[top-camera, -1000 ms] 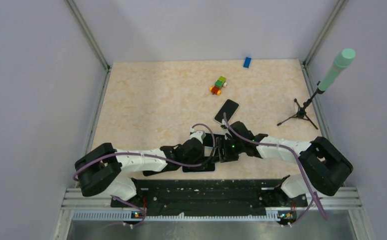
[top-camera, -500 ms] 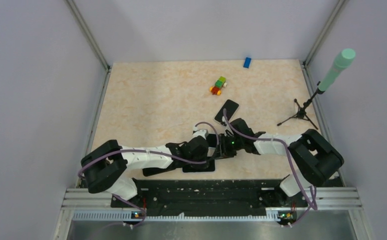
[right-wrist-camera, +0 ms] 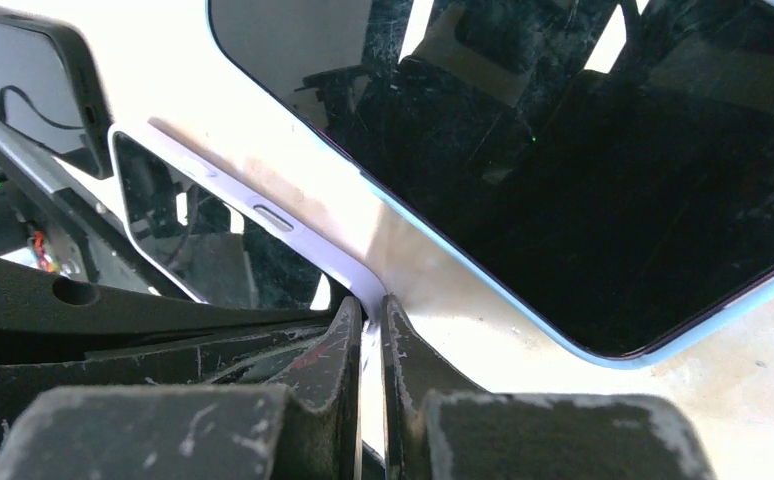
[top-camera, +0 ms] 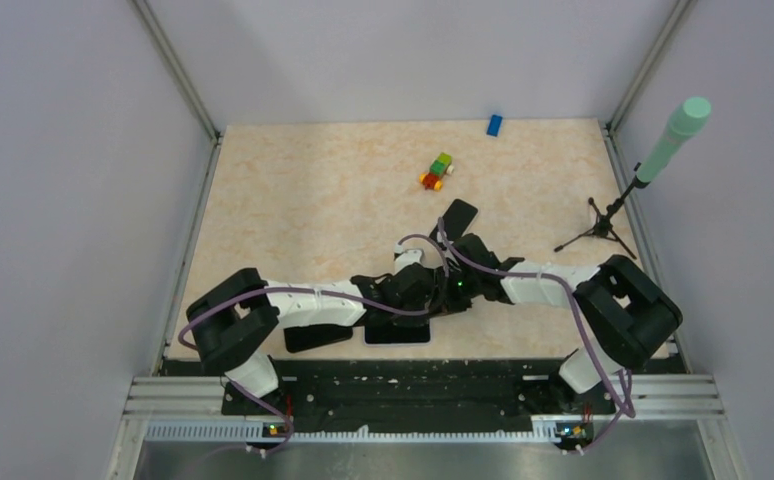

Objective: Put the phone into the phone case

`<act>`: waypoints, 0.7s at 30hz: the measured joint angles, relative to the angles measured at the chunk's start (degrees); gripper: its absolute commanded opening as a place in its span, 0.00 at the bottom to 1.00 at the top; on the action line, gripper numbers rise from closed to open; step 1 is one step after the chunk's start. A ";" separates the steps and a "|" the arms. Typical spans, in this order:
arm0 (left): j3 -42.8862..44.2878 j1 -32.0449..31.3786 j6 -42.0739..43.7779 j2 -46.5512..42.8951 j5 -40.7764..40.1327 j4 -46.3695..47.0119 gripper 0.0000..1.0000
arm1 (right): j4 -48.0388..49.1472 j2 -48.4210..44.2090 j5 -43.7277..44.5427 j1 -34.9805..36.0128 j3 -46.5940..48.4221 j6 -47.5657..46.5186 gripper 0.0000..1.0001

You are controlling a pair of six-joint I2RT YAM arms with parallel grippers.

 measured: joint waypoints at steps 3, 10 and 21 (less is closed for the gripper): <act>1.49 0.02 -0.15 1.25 -0.07 -1.79 0.00 | -2.16 -0.09 2.45 1.38 1.36 -0.57 0.00; 1.70 0.02 -0.09 0.94 -0.04 -2.14 0.00 | -3.76 -0.98 5.68 2.97 2.10 -1.07 0.00; -3.67 3.45 4.70 -4.83 2.82 -0.28 0.05 | -4.61 -3.80 8.57 3.82 1.51 -0.85 0.10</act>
